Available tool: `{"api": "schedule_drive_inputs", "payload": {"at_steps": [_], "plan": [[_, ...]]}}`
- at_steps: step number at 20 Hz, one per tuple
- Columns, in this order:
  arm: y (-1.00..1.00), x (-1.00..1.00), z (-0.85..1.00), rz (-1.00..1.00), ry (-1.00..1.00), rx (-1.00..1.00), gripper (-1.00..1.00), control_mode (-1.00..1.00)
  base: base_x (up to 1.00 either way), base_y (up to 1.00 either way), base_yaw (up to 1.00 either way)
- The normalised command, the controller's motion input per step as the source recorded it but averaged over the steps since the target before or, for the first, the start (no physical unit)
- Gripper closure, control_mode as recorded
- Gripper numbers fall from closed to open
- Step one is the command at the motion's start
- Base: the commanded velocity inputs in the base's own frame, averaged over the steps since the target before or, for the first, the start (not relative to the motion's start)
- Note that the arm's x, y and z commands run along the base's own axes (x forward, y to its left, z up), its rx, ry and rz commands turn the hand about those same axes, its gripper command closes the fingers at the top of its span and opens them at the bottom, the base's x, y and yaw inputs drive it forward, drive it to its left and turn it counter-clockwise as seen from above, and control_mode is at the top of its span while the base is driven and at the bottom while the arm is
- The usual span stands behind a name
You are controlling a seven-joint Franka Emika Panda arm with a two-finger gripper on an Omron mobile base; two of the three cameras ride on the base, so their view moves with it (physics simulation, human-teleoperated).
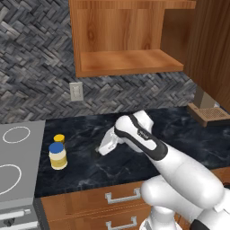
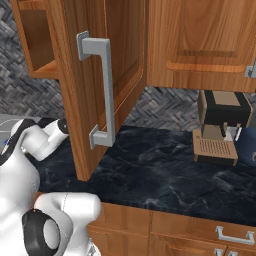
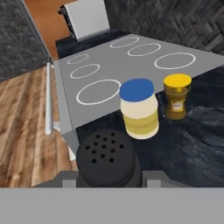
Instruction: Collect the turmeric, mayonnaise, and shaker from the cabinet and place them next to the stove.
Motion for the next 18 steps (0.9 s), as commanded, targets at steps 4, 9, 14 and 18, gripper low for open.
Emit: {"api": "schedule_drive_inputs", "payload": {"at_steps": [4,9,14,18], "plan": [[0.36,0.05,-0.32,0.0,-0.02,0.0,1.0,-1.0,0.0,0.0,0.0],[0.3,0.15,-0.26,0.0,-0.05,0.0,1.0,-1.0,0.0,0.0,0.0],[0.13,0.22,-0.16,0.0,-0.05,0.0,1.0,-1.0,0.0,0.0,0.0],[0.04,0.23,-0.24,0.05,-0.04,0.0,1.0,-1.0,0.0,0.0,0.0]]}}
